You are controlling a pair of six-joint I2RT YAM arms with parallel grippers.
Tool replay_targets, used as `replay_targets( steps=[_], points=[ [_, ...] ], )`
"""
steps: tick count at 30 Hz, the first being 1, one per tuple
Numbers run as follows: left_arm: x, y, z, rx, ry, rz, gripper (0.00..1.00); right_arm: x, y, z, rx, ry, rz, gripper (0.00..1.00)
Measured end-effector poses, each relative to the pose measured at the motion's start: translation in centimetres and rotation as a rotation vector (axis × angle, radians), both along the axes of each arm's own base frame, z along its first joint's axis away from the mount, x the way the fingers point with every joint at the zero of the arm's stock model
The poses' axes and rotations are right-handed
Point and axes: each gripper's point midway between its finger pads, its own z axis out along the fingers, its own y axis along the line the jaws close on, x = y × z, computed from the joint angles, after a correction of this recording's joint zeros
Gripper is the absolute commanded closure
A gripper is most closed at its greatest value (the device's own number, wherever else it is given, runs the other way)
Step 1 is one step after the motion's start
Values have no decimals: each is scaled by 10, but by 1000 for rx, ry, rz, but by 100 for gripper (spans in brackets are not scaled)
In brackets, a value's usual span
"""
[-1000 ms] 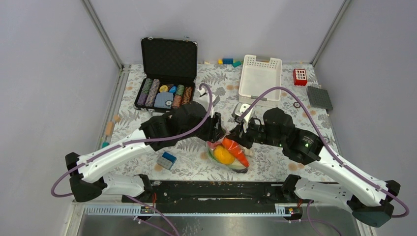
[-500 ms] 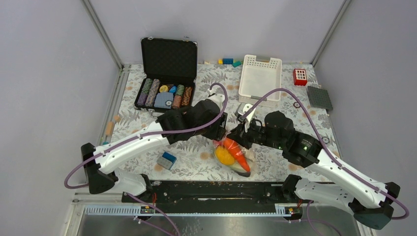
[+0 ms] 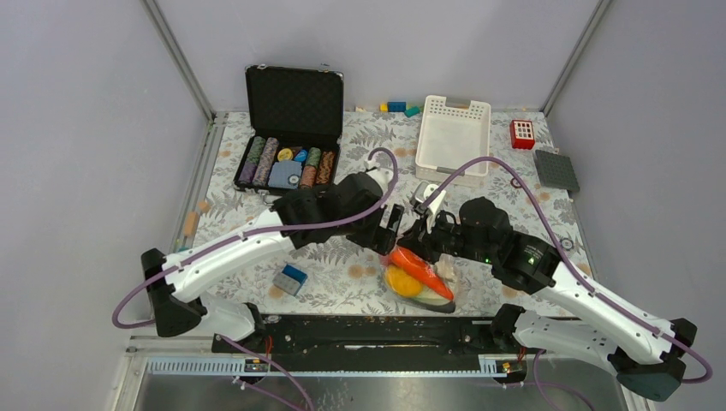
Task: Place the food in the zip-top bag and seal the zipper
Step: Adjust the zipper food storage bag at the center of the board.
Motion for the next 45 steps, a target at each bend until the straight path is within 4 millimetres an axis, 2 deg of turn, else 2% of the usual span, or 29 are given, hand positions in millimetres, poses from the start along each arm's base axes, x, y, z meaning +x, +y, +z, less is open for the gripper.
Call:
replay_targets(
  steps=[3,10,15,20,26,28,33,38,45],
  points=[
    [-2,8,17,-40,-25,-18,1,-4,1,1,9,7,16,100],
    [-29,38,73,-191,-136,-112,1,-2,1,11,40,-21,5,100],
    [-30,62,103,-257,-260,-96,1,-6,0,16,55,-30,24,100],
    [-20,65,105,-256,-349,-105,1,-10,3,17,60,-29,55,100],
    [-27,56,69,-221,-443,-316,1,-18,0,23,43,-38,99,100],
    [-32,54,68,-226,-479,-386,1,-21,-1,29,32,-41,119,100],
    [-33,43,87,-250,-592,-501,1,-30,-2,41,-7,-70,200,100],
    [-23,31,109,-208,-672,-574,1,-39,-12,43,-104,-144,306,100],
    [-16,26,132,-167,-783,-640,1,-34,-15,50,-183,-189,336,100]
  ],
)
